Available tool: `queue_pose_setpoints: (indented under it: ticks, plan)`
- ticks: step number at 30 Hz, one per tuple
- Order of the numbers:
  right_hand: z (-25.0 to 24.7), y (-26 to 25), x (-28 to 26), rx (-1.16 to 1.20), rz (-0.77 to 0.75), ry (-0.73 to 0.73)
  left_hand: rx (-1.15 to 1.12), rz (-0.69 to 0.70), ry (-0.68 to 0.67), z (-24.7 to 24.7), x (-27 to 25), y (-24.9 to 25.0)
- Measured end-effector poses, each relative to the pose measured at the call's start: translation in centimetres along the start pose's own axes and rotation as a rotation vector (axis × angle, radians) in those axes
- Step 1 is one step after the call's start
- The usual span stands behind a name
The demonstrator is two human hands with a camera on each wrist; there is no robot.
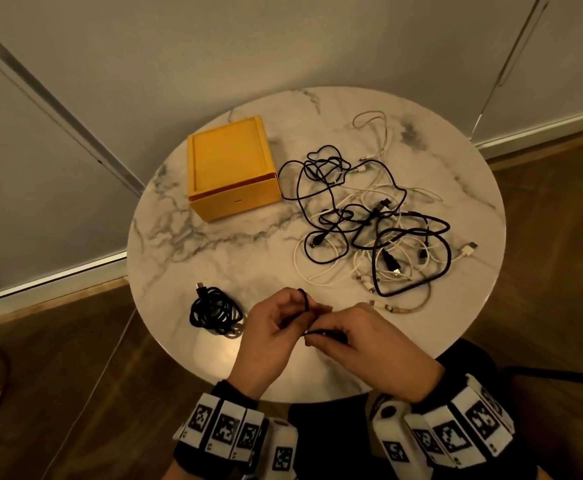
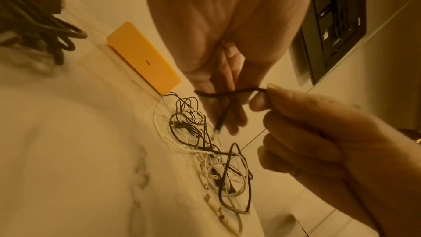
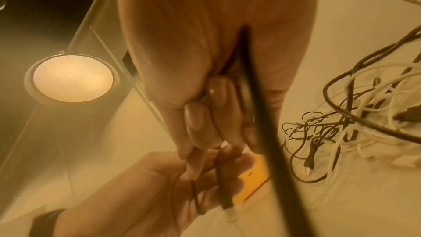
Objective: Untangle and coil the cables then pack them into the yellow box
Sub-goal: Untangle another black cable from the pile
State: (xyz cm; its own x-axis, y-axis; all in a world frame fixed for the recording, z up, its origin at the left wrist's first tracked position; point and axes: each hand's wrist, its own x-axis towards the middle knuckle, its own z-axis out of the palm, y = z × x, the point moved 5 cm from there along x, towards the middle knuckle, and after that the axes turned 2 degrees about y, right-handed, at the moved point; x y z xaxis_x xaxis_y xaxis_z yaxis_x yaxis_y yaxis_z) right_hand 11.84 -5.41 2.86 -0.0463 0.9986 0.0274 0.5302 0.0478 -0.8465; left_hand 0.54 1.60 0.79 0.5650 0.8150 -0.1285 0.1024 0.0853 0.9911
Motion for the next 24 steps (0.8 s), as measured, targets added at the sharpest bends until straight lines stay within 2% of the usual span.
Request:
queue_pose_setpoints:
  ticks: [3, 9, 14, 21, 24]
  plan:
    - [-1.6, 0.6, 0.0, 0.053, 0.029, 0.063, -0.056, -0.024, -0.067, -0.4, -0.3, 0.0]
    - [-3.5, 1.0, 0.4, 0.093, 0.033, 0.145, -0.091, -0.173, -0.198, -0.1, -1.0, -0.2]
    - [-4.5, 0.8, 1.0, 0.183, 0.008, 0.204, -0.189, -0.188, -0.280, 0.4, -1.3, 0.0]
    - [-4.8, 0.7, 0.9, 0.357, 0.001, 0.281, -0.367, -0.211, -0.326, 1.5, -2.0, 0.8]
    - [-4.7, 0.6, 0.9, 0.448, 0.005, 0.305, -0.494, -0.209, -0.370, 1.7, -2.2, 1.3]
